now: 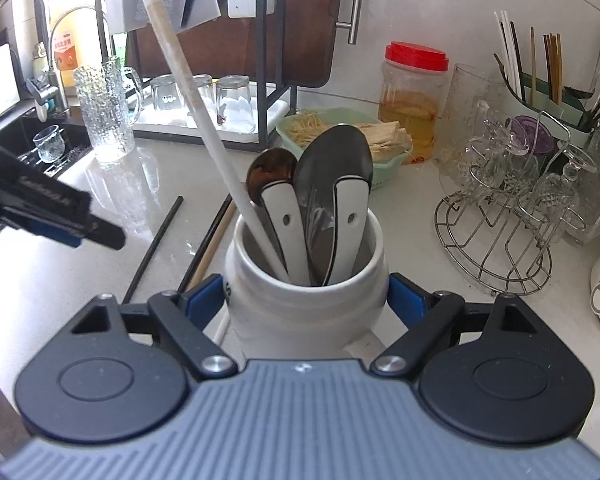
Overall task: Organize utensils
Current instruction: 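Withdraw the left tool from the mug and move over the chopsticks, then lower the left tool onto the black chopstick and close on it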
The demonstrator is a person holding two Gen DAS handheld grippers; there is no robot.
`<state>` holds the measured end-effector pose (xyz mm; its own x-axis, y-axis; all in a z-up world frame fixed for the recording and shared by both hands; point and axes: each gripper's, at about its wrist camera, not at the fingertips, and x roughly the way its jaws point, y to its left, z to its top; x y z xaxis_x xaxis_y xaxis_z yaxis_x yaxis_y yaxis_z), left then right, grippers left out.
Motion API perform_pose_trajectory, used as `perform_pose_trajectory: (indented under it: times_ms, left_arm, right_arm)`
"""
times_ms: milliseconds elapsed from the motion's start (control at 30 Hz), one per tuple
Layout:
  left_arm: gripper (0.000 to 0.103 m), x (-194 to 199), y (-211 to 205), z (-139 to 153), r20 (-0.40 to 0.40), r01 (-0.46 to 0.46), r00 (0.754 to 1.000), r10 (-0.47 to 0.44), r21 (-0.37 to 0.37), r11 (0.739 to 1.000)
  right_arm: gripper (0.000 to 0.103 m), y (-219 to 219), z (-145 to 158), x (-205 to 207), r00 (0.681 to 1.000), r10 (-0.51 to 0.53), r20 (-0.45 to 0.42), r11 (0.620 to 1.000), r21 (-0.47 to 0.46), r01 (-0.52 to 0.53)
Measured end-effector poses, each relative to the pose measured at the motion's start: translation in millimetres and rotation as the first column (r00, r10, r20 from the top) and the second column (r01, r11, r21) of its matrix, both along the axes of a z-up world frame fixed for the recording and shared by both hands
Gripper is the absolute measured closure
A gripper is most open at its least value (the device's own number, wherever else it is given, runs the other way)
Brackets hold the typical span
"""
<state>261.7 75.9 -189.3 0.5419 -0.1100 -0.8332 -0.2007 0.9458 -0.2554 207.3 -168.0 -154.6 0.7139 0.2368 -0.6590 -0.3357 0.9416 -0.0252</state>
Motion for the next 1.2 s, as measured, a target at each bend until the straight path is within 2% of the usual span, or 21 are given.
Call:
perform_pose_trajectory:
  times_ms: [33,200,467,600,967,1000,1100,1200]
  left_arm:
    - [0.052,4,-1,-1,0.009,-0.006,1.0,0.006,0.01,1.0]
    - [0.055,25,-6,-9,0.031,0.018,0.999,-0.019,0.037,0.999]
    - [0.067,51,-22,-23,0.038,0.06,0.997,-0.065,0.119,0.991]
    - [0.079,61,-27,-26,0.038,0.081,0.995,-0.087,0.155,0.985]
    - [0.08,70,-44,-38,0.031,0.14,0.988,-0.151,0.237,0.961]
    - [0.082,70,-47,-39,0.032,0.145,0.987,-0.157,0.245,0.959]
    - [0.096,68,-51,-39,0.026,0.162,0.984,-0.174,0.261,0.952]
    - [0.097,70,-51,-38,0.016,0.176,0.982,-0.187,0.26,0.95]
  right_arm:
    - [0.014,1,0,0,1.0,-0.002,-0.002,1.0,-0.003,0.002]
    - [0.013,2,0,0,1.0,-0.018,-0.011,1.0,-0.008,0.018]
    - [0.013,3,0,-1,1.0,-0.029,-0.009,0.999,-0.013,0.029]
    - [0.013,3,0,-1,1.0,-0.028,-0.01,0.999,-0.016,0.028]
    - [0.013,4,-1,-3,1.0,-0.021,0.001,0.999,-0.031,0.021]
    - [0.013,4,-1,-3,1.0,-0.021,0.0,0.999,-0.031,0.021]
    - [0.013,4,-1,-3,1.0,-0.02,-0.002,0.999,-0.031,0.02]
    - [0.013,4,0,-3,1.0,-0.019,-0.003,0.999,-0.033,0.018]
